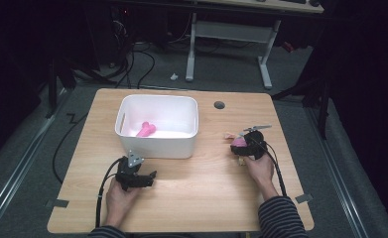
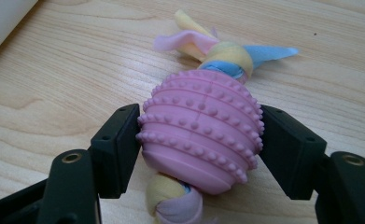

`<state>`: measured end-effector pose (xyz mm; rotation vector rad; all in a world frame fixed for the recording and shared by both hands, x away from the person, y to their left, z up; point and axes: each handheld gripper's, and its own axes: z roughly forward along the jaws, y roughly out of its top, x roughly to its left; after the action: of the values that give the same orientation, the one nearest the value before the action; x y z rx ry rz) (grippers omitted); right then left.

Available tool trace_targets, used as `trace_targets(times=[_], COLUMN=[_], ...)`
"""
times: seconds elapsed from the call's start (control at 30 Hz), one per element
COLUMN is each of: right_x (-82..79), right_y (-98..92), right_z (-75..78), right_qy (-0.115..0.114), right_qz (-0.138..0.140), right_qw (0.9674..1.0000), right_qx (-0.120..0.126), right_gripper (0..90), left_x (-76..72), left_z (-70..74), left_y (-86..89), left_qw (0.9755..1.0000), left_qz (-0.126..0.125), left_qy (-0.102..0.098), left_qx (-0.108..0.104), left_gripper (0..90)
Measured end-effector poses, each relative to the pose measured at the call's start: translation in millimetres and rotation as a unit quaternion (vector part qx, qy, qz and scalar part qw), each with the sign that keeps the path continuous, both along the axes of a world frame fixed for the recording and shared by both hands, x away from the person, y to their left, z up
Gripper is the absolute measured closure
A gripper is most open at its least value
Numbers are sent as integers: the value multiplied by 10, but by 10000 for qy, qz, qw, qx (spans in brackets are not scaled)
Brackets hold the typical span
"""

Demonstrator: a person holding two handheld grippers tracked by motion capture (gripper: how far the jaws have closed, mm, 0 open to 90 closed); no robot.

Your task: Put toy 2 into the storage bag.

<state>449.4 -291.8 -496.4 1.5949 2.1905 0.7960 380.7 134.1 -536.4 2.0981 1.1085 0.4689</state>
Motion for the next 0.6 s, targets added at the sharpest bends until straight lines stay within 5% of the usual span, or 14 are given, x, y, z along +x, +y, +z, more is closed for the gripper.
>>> trace_targets(times=[0.17, 0.4, 0.6], right_x=[-59, -256, -311], right_y=[-25, -6, 26], right_z=[105, 370, 502], right_qy=[-33, -500, -532], right_qz=[90, 388, 583], right_qw=[9999, 9980, 9969], right_qx=[71, -28, -45], right_gripper=[333, 335, 335], left_x=[0, -1, -1], left_z=[0, 1, 0], left_y=[0, 3, 3], left_qw=[10000, 10000, 10000], left_qz=[-1, 8, 9], left_qy=[0, 0, 0], left_qx=[0, -8, -8], left_gripper=[155, 160, 160])
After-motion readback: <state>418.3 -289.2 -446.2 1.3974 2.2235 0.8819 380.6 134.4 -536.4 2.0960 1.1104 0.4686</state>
